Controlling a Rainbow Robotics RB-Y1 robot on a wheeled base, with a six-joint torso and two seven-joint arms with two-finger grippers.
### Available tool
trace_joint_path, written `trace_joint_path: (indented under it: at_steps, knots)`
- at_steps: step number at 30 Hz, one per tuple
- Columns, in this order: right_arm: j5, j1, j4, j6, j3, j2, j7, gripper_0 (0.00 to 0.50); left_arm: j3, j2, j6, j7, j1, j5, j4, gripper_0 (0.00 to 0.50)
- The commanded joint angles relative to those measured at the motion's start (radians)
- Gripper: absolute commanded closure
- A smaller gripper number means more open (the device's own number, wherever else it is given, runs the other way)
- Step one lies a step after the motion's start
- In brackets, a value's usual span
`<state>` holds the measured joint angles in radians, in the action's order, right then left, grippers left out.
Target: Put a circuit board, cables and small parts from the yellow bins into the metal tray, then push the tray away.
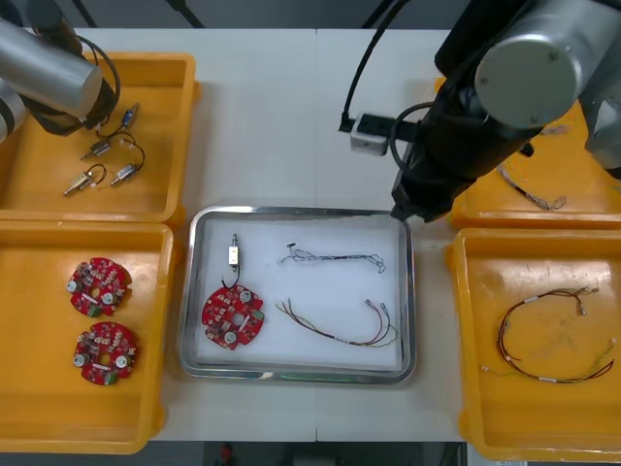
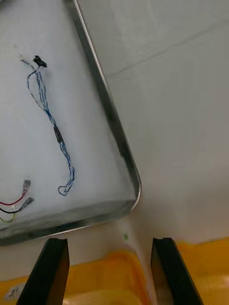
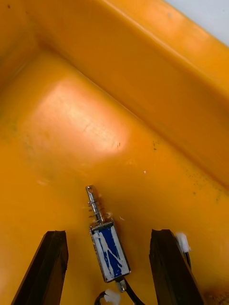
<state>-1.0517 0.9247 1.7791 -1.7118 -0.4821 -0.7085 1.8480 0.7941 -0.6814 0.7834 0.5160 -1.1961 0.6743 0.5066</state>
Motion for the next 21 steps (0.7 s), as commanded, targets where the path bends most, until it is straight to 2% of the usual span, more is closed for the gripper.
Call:
trace_joint_path:
  at_steps: [1, 6, 11, 12, 13, 14, 15, 16, 21]
  knots:
    - [-0.007, 0.034, 0.031, -0.089, 0.123, -0.019, -0.142, 0.000, -0.003, 0.010, -0.018, 0.053, 0.017, 0.016, -0.005, 0.000]
    - [0.001, 0.034, 0.031, -0.190, 0.211, -0.065, -0.294, 0.000, -0.003, 0.010, -0.016, 0.050, 0.030, 0.019, -0.007, 0.000]
    - [0.015, 0.028, 0.032, -0.208, 0.260, -0.123, -0.406, 0.000, -0.003, 0.010, -0.016, 0.056, 0.032, 0.018, -0.016, 0.000]
    - [0.019, 0.022, 0.031, -0.208, 0.275, -0.138, -0.432, 0.000, -0.003, 0.010, -0.018, 0.059, 0.032, 0.013, -0.014, 0.074]
    - [0.025, 0.014, 0.031, -0.208, 0.289, -0.152, -0.454, 0.000, -0.003, 0.010, -0.018, 0.059, 0.032, 0.013, -0.014, 0.215]
    - [0.027, 0.008, 0.031, -0.208, 0.297, -0.158, -0.464, 0.000, -0.003, 0.010, -0.018, 0.061, 0.032, 0.011, -0.014, 0.301]
    - [0.027, -0.006, 0.031, -0.208, 0.312, -0.170, -0.487, 0.000, -0.003, 0.008, -0.018, 0.061, 0.033, 0.010, -0.014, 0.444]
    - [0.030, -0.024, 0.031, -0.208, 0.327, -0.183, -0.513, 0.000, -0.003, 0.010, -0.018, 0.064, 0.032, 0.008, -0.014, 0.497]
    - [0.045, -0.095, 0.031, -0.208, 0.419, -0.215, -0.604, 0.000, -0.001, 0.010, -0.018, 0.073, 0.033, -0.024, -0.014, 0.500]
